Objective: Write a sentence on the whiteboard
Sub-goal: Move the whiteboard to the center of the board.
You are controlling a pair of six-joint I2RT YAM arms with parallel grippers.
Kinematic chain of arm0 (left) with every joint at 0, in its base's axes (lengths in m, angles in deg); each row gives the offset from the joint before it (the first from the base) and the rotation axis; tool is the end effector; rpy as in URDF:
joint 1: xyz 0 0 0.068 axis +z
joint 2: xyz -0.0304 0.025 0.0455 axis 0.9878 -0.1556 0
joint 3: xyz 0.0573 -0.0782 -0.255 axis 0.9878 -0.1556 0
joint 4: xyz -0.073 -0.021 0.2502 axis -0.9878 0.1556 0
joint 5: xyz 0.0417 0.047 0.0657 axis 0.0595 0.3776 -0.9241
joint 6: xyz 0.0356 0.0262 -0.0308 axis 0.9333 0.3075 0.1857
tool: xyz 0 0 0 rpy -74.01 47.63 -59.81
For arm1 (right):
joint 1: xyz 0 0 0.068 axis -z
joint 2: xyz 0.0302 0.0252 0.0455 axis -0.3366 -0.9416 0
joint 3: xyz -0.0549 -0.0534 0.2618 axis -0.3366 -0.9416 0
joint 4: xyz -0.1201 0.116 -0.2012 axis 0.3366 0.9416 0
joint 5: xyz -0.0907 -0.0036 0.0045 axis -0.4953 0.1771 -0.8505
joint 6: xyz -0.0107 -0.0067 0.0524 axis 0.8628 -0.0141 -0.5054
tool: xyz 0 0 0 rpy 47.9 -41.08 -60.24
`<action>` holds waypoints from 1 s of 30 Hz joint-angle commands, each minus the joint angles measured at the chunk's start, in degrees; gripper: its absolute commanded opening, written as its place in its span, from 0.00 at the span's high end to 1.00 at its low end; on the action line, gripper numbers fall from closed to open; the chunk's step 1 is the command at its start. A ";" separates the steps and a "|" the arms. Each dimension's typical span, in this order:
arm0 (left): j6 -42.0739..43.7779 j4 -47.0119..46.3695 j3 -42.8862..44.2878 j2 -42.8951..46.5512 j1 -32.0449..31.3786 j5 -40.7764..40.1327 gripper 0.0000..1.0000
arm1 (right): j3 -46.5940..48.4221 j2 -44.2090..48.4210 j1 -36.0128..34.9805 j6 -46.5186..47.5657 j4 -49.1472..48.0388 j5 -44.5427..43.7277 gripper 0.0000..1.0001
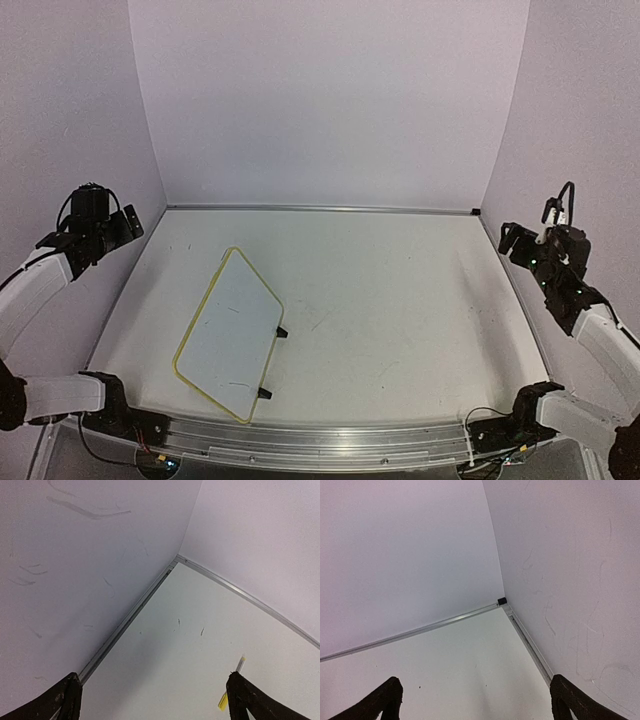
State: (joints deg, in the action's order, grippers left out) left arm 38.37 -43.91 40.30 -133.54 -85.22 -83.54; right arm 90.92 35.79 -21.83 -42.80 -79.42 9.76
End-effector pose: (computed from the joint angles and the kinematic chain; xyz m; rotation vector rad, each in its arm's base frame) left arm 0.2295 -0.0029 0.3083 -0.5619 1.9221 0.1020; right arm 0.2006 0.0036 0.2938 0.2280 1.6532 0.0964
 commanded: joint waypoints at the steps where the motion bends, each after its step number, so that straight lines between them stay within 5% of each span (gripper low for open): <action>1: -2.20 10.38 7.59 -0.93 0.15 0.55 0.00 | 3.77 0.64 0.22 0.27 7.53 5.48 0.02; 12: 13.14 22.51 23.32 -4.09 0.19 13.73 0.01 | 12.18 -8.53 -2.57 4.53 10.80 31.59 0.07; 22: 18.76 8.24 9.82 -2.23 0.18 23.11 0.00 | 20.51 -26.81 -28.22 9.15 10.53 28.03 0.16; 30: 18.56 8.45 9.13 -5.02 0.22 27.81 0.01 | 28.23 -47.04 -41.09 13.77 7.29 29.40 0.26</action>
State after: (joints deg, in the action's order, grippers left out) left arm 56.68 -31.76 48.98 -138.62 -85.21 -59.82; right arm 114.16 -3.77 -58.97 -33.35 -70.09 37.94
